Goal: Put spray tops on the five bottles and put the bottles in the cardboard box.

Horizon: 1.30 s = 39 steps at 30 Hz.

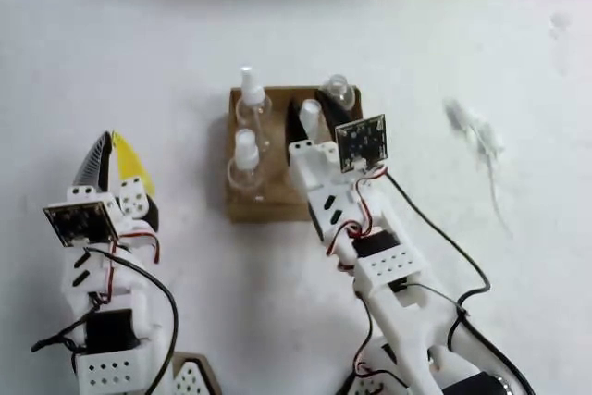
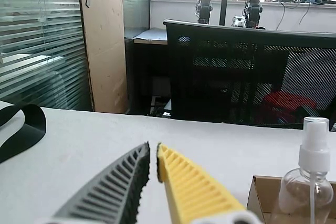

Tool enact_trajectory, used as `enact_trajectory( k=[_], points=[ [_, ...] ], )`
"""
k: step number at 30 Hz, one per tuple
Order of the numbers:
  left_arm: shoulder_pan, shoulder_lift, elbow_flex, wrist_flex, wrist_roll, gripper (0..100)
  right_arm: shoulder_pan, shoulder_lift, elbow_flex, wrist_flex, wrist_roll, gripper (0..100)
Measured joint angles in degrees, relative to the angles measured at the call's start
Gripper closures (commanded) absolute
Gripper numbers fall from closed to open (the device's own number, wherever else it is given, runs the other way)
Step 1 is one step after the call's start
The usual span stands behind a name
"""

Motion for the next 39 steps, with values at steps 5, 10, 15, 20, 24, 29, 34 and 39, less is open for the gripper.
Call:
enact_trajectory(
  k=[5, 10, 15, 20, 24, 29, 34, 39],
  points=[
    [0.0, 0.0, 0.0, 0.0, 0.0, 97, -0.1, -3.9, -0.3, 4.7, 0.0, 78.0],
    [0.0, 0.0, 0.0, 0.0, 0.0, 97, 0.0, -8.3, -1.8, 12.9, 0.0, 77.9],
    [0.0, 0.0, 0.0, 0.0, 0.0, 97, 0.1, -15.6, -1.9, 16.4, -0.2, 77.9],
    [0.0, 0.0, 0.0, 0.0, 0.0, 97, 5.5, -24.4, -2.1, 19.9, -2.4, 86.3],
    [0.0, 0.0, 0.0, 0.0, 0.0, 97, 11.9, -24.3, -7.4, 25.4, -8.1, 98.3],
    [0.0, 0.0, 0.0, 0.0, 0.0, 97, 14.4, -13.1, -19.4, 34.5, -10.1, 98.3],
    [0.0, 0.0, 0.0, 0.0, 0.0, 97, 14.2, 5.3, -31.7, 41.5, -10.1, 98.2],
    [0.0, 0.0, 0.0, 0.0, 0.0, 97, 13.5, 12.0, -37.5, 47.2, -10.1, 98.2]
  ],
)
